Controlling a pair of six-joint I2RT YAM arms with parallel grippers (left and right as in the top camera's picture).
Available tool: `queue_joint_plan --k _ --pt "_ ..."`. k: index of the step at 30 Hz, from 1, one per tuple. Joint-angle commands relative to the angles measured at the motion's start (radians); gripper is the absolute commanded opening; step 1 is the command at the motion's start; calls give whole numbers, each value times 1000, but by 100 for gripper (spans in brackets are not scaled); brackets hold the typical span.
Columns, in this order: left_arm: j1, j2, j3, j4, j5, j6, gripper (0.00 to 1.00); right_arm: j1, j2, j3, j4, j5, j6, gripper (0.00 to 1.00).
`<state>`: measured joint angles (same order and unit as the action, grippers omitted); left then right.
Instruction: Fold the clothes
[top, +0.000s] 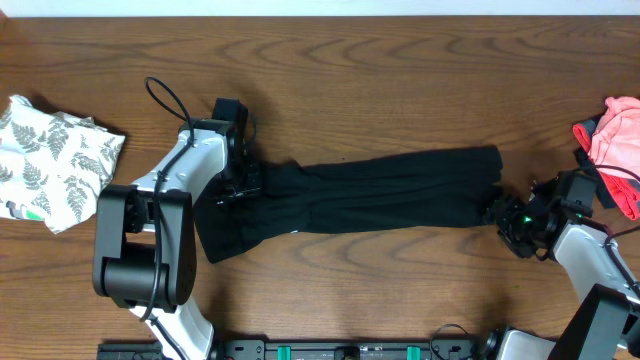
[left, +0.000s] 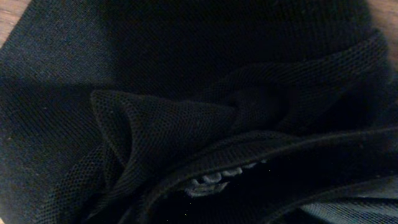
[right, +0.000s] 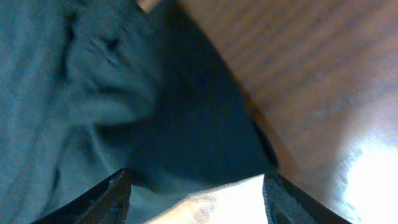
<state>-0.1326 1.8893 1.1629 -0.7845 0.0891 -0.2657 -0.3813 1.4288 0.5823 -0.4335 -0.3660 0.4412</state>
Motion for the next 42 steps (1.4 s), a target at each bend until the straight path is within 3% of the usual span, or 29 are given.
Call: queue_joint_plan --k 1,12,25,33,36,41,42 --pt "10 58 -32 -19 -71 -2 48 -9 11 -54 33 11 61 68" --pt "10 58 -32 -19 -71 -2 48 9 31 -82 187 11 156 70" --pt "10 58 -32 -19 -71 -2 48 23 242 -81 433 -20 164 70" --pt "10 58 -33 -19 -71 -2 48 23 330 -81 441 -38 150 66" --pt "10 58 -32 -20 -71 -2 48 23 330 -81 433 -39 140 56" --pt "10 58 -32 -21 -71 -2 48 23 330 -81 422 -38 136 26" --pt "10 58 -32 -21 -71 -2 48 23 330 -81 422 -39 129 17"
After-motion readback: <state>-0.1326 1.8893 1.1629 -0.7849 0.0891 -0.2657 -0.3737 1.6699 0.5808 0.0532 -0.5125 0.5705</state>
